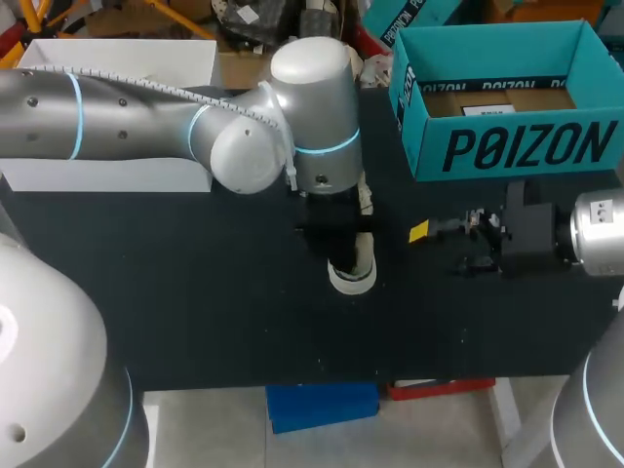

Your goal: Take the shoe out of the shoebox, open the shoe tongue, remove and reinsert the insole, then place the shoe into the shoebox

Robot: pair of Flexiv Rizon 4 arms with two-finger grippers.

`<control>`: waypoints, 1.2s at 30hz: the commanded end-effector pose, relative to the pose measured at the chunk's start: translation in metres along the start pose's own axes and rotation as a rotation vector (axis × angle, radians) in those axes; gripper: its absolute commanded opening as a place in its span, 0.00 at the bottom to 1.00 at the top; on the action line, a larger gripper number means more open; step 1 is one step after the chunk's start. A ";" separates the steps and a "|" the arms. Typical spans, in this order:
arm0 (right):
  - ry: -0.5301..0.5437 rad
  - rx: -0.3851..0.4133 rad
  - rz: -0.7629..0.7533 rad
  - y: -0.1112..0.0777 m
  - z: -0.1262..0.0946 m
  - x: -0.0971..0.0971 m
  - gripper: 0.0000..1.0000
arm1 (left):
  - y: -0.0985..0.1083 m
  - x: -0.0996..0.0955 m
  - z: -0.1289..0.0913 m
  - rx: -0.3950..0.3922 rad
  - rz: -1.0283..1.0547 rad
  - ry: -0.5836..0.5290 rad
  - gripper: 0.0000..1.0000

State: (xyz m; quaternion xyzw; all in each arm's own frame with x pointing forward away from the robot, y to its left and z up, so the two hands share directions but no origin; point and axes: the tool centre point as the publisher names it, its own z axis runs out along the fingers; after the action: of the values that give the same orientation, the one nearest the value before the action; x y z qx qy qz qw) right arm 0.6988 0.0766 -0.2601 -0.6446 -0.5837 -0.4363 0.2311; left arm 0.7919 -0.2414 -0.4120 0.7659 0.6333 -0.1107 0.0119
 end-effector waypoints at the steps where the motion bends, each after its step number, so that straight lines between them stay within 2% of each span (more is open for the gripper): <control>1: -0.003 0.001 0.001 0.001 0.000 0.001 1.00 | 0.007 -0.006 0.019 0.018 0.000 0.009 0.00; 7: -0.003 0.001 0.001 0.001 0.000 0.001 1.00 | 0.008 -0.005 0.002 0.000 0.002 -0.016 0.00; 10: -0.003 0.001 0.001 0.001 0.000 0.001 1.00 | 0.010 -0.001 -0.017 -0.024 -0.012 -0.043 0.00; 14: -0.003 0.001 0.001 0.001 0.000 0.001 1.00 | 0.016 0.003 -0.053 -0.066 -0.064 -0.103 0.00; 16: -0.003 0.001 0.001 0.001 0.000 0.001 1.00 | 0.023 0.008 -0.071 -0.083 -0.122 -0.160 0.00; 19: -0.003 0.001 0.001 0.001 0.000 0.001 1.00 | 0.029 0.009 -0.100 -0.048 -0.262 -0.322 0.00; 22: -0.003 0.001 0.001 0.001 0.000 0.001 1.00 | 0.038 0.012 -0.125 -0.039 -0.377 -0.444 0.00; 27: -0.003 0.001 0.001 0.001 0.000 0.001 1.00 | 0.065 0.024 -0.157 -0.095 -0.488 -0.538 0.00; 31: -0.003 0.001 0.001 0.001 0.000 0.001 1.00 | 0.082 0.033 -0.172 -0.147 -0.545 -0.544 0.00; 36: -0.003 0.001 0.001 0.001 0.000 0.001 1.00 | 0.110 0.046 -0.176 -0.194 -0.624 -0.532 0.00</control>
State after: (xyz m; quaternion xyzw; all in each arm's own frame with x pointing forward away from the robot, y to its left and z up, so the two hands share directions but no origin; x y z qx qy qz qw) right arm 0.6987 0.0764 -0.2601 -0.6446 -0.5837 -0.4363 0.2311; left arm 0.9340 -0.1929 -0.2572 0.5061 0.8050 -0.2462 0.1876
